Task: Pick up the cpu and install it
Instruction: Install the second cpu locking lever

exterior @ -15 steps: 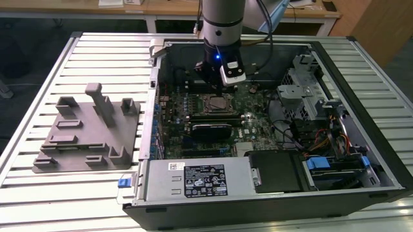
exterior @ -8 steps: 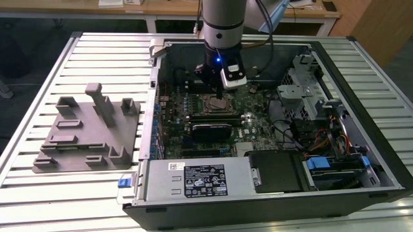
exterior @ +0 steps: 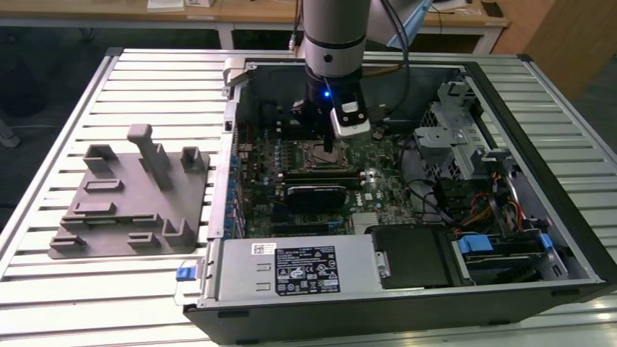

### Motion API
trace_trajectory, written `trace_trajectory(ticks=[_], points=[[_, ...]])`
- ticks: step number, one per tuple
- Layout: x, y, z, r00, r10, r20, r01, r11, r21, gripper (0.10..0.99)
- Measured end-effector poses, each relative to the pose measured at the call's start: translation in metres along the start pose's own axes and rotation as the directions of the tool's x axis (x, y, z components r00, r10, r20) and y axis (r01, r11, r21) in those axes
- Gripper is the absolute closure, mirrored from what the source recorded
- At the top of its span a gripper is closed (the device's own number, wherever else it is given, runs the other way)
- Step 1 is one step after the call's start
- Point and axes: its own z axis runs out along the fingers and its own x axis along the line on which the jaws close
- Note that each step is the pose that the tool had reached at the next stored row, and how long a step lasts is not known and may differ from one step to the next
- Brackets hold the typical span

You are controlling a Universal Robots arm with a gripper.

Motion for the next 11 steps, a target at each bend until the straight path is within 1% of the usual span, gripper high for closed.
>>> trace_trajectory(ticks=[11], points=[[-0.0038,-0.011,-0.0007,1.0,0.0,0.0,0.0,1.0,0.0,0.98]])
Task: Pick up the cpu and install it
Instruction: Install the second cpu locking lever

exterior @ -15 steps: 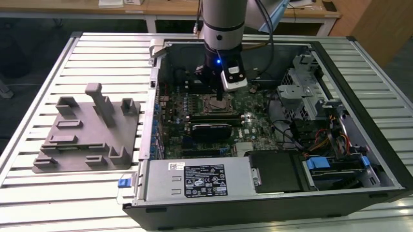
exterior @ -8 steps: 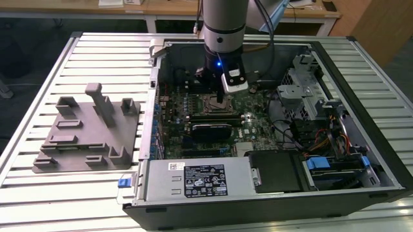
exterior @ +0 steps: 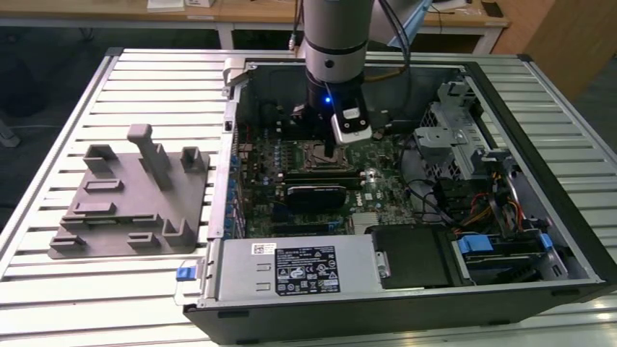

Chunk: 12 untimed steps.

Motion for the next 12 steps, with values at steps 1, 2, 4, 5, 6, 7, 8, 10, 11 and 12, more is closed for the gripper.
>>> trace_trajectory(ticks=[1,2,4,5,6,7,8,10,11,12], points=[[-0.0004,-0.0011,-0.0001,1.0,0.0,0.0,0.0,1.0,0.0,0.98],[-0.0009,-0.0026,-0.0002,1.0,0.0,0.0,0.0,1.0,0.0,0.98],[-0.0016,-0.0045,-0.0002,1.0,0.0,0.0,0.0,1.0,0.0,0.98],[-0.0019,-0.0054,0.0,1.0,0.0,0.0,0.0,1.0,0.0,0.98],[-0.0022,-0.0064,0.0002,1.0,-0.001,-0.0001,0.001,1.0,0.0,0.98],[-0.0025,-0.0072,0.0006,1.0,-0.005,-0.0004,0.005,1.0,0.0,0.98],[-0.0025,-0.0077,0.001,0.9999,-0.012,-0.0009,0.012,0.9999,-0.001,0.98],[-0.0024,-0.0081,0.0017,0.9994,-0.034,-0.0026,0.034,0.9994,-0.002,0.98],[-0.0024,-0.0083,0.002,0.9989,-0.047,-0.0037,0.047,0.9989,-0.003,0.98],[-0.0023,-0.0084,0.0023,0.9981,-0.061,-0.0047,0.061,0.9981,-0.003,0.98]])
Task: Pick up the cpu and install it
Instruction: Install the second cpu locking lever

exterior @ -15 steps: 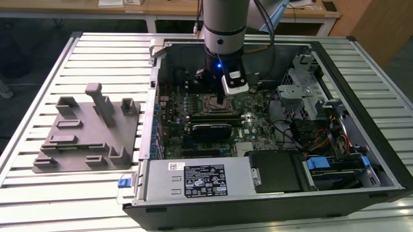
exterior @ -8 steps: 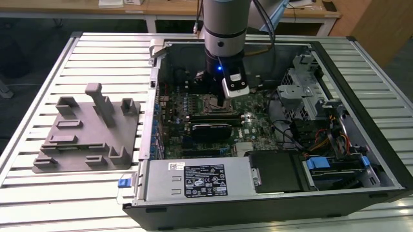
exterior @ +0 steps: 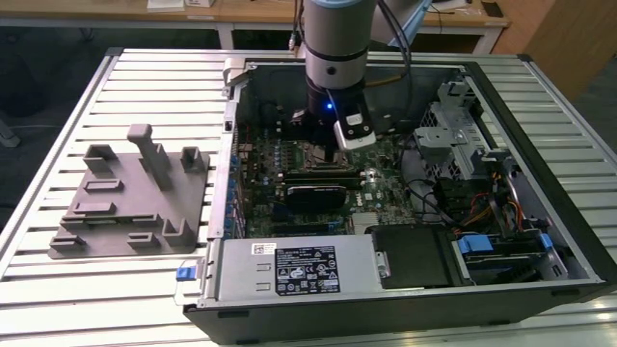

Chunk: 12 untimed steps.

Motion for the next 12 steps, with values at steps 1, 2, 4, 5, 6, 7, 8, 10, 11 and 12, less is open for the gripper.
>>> trace_trajectory(ticks=[1,2,4,5,6,7,8,10,11,12], points=[[0.0001,-0.0002,0.0003,0.9999,-0.012,-0.001,0.012,0.9999,-0.001,0.98],[0.0002,-0.0006,0.0006,0.9998,-0.021,-0.0018,0.021,0.9998,-0.001,0.98],[0.0007,-0.0023,0.0013,0.9995,-0.032,-0.0025,0.032,0.9995,-0.002,0.98],[0.0013,-0.0034,0.0019,0.9994,-0.035,-0.0028,0.035,0.9994,-0.002,0.98],[0.0025,-0.0043,0.0027,0.9993,-0.037,-0.003,0.037,0.9993,-0.002,0.98],[0.005,-0.0053,0.0038,0.9992,-0.039,-0.003,0.039,0.9992,-0.002,0.98],[0.0076,-0.0063,0.0048,0.9992,-0.041,-0.0032,0.041,0.9992,-0.002,0.98],[0.0133,-0.0085,0.0064,0.999,-0.044,-0.0035,0.044,0.999,-0.002,0.98],[0.0163,-0.0097,0.0069,0.999,-0.045,-0.0036,0.045,0.999,-0.002,0.98],[0.0188,-0.0109,0.0075,0.9989,-0.047,-0.0037,0.047,0.9989,-0.003,0.98]])
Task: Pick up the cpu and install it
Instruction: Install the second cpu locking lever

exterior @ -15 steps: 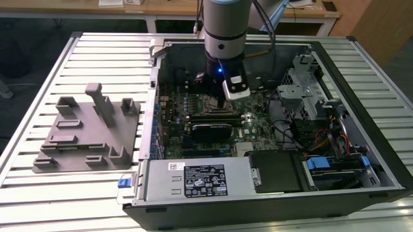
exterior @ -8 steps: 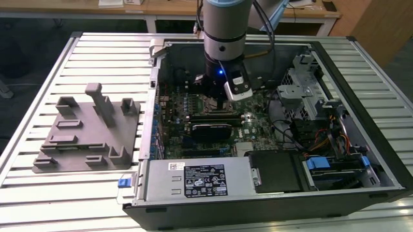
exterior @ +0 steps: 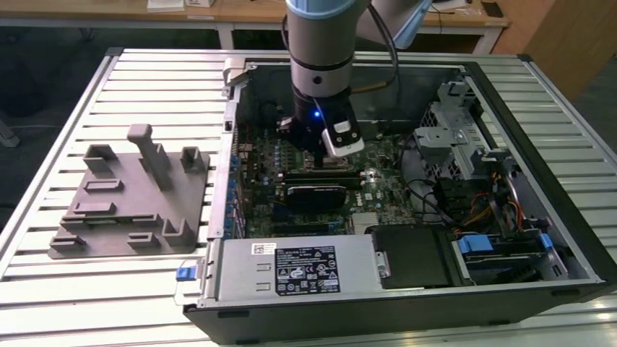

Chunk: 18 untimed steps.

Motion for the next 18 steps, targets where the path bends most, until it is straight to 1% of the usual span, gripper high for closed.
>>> trace_trajectory(ticks=[2,3,6,10,11,15,18], points=[[0.0036,-0.0023,0.0011,1.0,-0.003,-0.0002,0.003,1.0,0.0,0.98],[0.0042,-0.0032,0.0018,1.0,-0.004,-0.0003,0.004,1.0,0.0,0.98],[0.0044,-0.0052,0.0031,1.0,-0.007,-0.0005,0.007,1.0,-0.001,0.98],[0.0044,-0.0052,0.003,1.0,-0.007,-0.0006,0.007,1.0,0.0,0.98],[0.0042,-0.0057,0.0031,1.0,-0.007,-0.0014,0.007,1.0,-0.004,0.98],[0.0038,-0.0102,0.0051,1.0,-0.005,-0.0084,0.004,0.9994,-0.036,0.98],[0.0036,-0.0143,0.0074,0.9999,-0.004,-0.0127,0.003,0.9985,-0.054,0.98]])
